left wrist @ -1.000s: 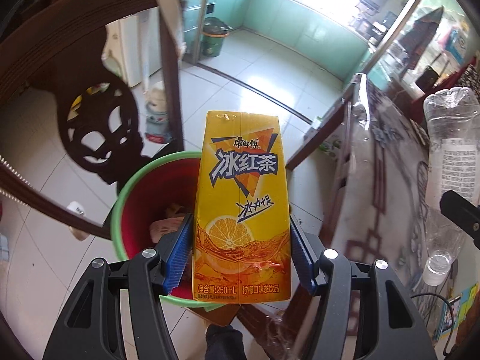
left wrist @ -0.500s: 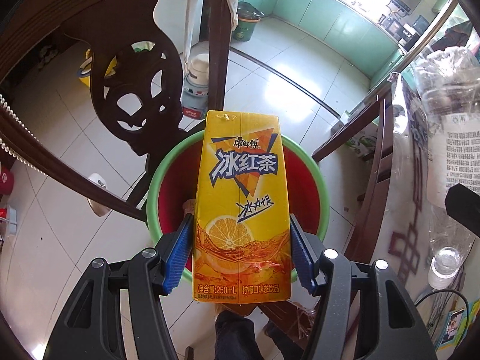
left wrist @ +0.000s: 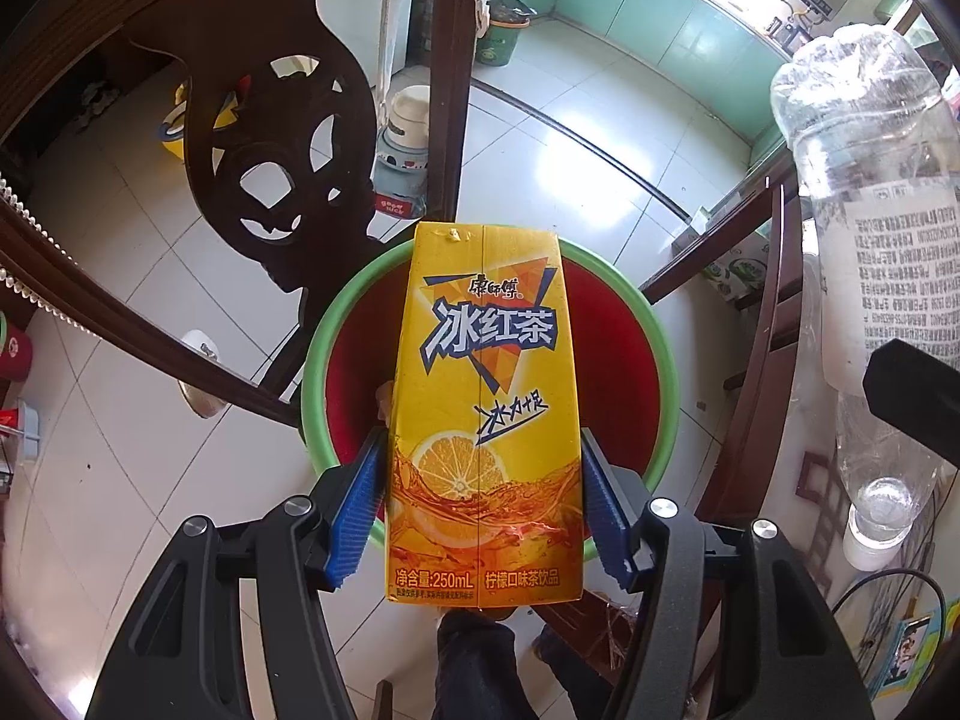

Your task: Collect trash

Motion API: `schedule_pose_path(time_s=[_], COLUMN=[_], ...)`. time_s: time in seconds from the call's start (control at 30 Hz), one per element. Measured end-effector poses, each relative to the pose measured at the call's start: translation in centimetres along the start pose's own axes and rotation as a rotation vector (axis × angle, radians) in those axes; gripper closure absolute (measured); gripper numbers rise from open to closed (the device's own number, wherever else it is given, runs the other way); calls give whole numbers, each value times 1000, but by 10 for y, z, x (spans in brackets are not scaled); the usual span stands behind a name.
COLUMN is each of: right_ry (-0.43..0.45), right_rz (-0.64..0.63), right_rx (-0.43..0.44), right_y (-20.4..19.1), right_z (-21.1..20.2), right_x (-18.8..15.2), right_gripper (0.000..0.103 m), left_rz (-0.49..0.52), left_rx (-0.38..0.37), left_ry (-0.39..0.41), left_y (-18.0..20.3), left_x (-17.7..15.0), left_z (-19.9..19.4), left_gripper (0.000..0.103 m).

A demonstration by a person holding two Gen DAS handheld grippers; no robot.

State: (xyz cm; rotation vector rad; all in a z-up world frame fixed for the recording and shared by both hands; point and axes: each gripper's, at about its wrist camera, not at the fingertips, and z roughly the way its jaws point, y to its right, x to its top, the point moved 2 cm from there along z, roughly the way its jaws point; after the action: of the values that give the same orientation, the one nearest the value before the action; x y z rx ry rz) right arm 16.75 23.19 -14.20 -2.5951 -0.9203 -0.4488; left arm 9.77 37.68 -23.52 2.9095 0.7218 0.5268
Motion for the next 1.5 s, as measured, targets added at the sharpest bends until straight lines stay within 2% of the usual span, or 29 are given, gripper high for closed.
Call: schedule_pose_path(time_s=[0.07,0.1,0.33,0.43,0.53,0.6,0.8,0.87,0.93,0.97,1.13,1.33,1.5], right_ry=[-7,0,45,72,111,136,215,243,272,288,347,450,551], right_rz=[2,4,22,46,82,108,187,200,215,225,219,185,205], right_rx=[-2,-8,-22,-41,-61,-79,-162,-199,-240,-260,-345,-423,-449], right_y=[1,2,9,17,31,42,92,112,136,150,197,240,266], right_z=[5,5,-11,-24,-41,-54,-104,-121,-143,-157,-207,-261,-296], right_x=[1,3,1,-5,-12,-19,-50,-62,-77,-86,-124,-164,-186], right_gripper=[36,36,36,32,26,19,9,6,5,5,5,5,5], left_rz=[-11,-19,-22,-2,64,100,178,197,201,195,173,197,279], left_rx=[11,12,27,6,-26,-44,-104,-110,-124,-127,-230,-274,-237], left_ry=[-14,-16,7,27,44,57,97,124,172,206,355,524,675], left_y=[-1,-2,1,14,41,61,125,150,176,189,253,327,373], left_x=[-1,-1,-8,-9,-9,-10,-15,-19,-25,-28,-52,-91,-113], left_z=[2,1,-6,-11,-18,-25,-46,-56,-69,-77,-112,-149,-182], left_gripper=[35,34,31,29,29,29,29,23,11,8,8,8,8])
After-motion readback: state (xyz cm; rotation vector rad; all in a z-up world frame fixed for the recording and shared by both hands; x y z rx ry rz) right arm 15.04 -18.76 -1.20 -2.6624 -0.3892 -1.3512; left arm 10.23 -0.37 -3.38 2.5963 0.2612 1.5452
